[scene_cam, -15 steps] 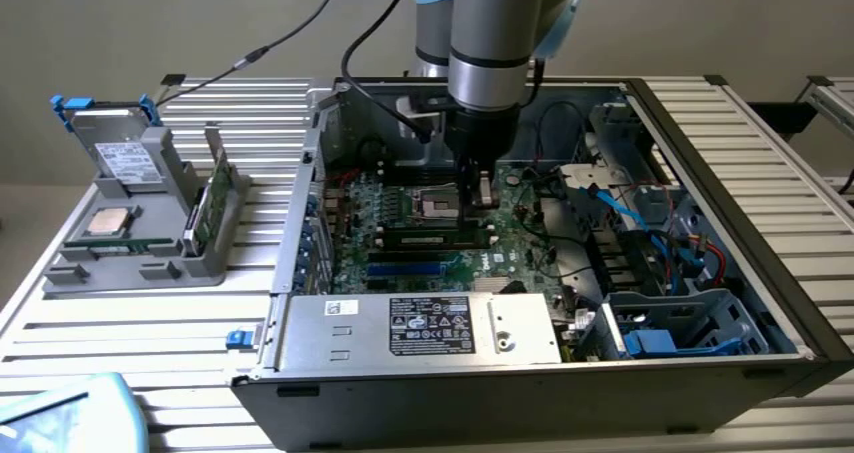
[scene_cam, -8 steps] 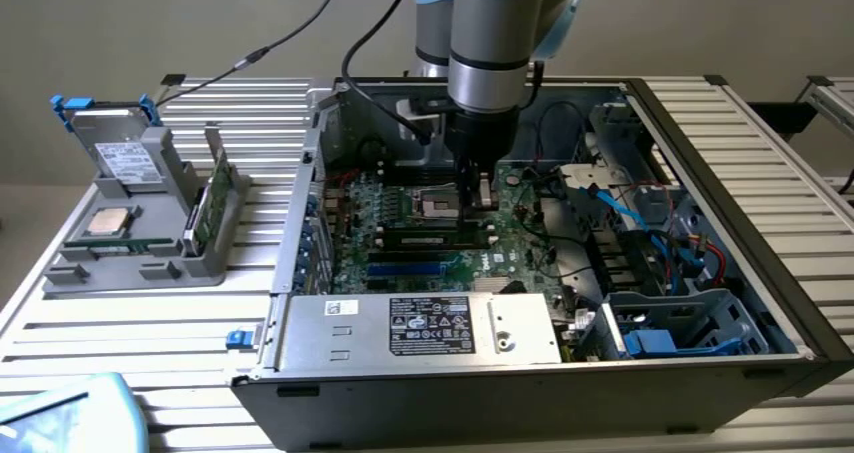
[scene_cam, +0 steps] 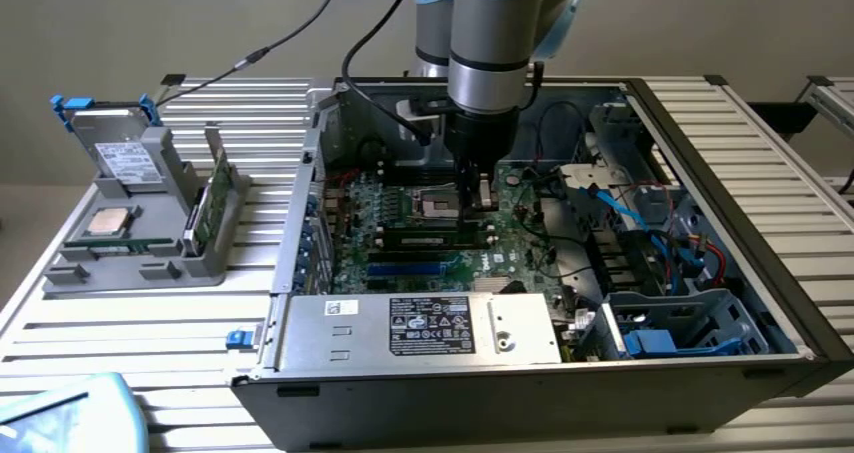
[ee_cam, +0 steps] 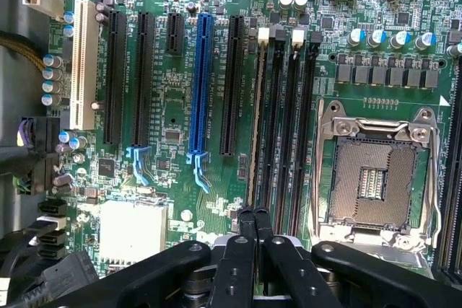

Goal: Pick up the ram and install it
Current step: 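Press down the ram until it locks into place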

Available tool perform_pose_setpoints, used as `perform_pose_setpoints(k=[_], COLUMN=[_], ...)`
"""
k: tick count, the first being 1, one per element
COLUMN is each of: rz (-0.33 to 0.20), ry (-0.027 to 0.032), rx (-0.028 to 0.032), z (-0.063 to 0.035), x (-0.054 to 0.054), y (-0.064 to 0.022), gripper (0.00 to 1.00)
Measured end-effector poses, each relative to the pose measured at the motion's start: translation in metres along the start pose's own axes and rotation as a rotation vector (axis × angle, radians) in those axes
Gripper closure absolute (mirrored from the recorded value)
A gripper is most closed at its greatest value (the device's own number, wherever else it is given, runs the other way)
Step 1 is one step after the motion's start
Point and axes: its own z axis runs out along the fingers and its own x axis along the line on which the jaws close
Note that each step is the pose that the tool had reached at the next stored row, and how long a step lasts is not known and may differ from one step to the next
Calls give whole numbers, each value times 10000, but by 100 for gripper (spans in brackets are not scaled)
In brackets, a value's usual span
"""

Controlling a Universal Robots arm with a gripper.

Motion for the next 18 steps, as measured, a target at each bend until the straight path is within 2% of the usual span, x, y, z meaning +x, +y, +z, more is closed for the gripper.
perform_pose_setpoints(k=[6,11,18], rz=[-1,0,2], ry=[-19,-2,3], rx=[10,2,25], z=[-25,-83,-84], x=[0,7,0], y=[-1,17,126], gripper=[90,90,90])
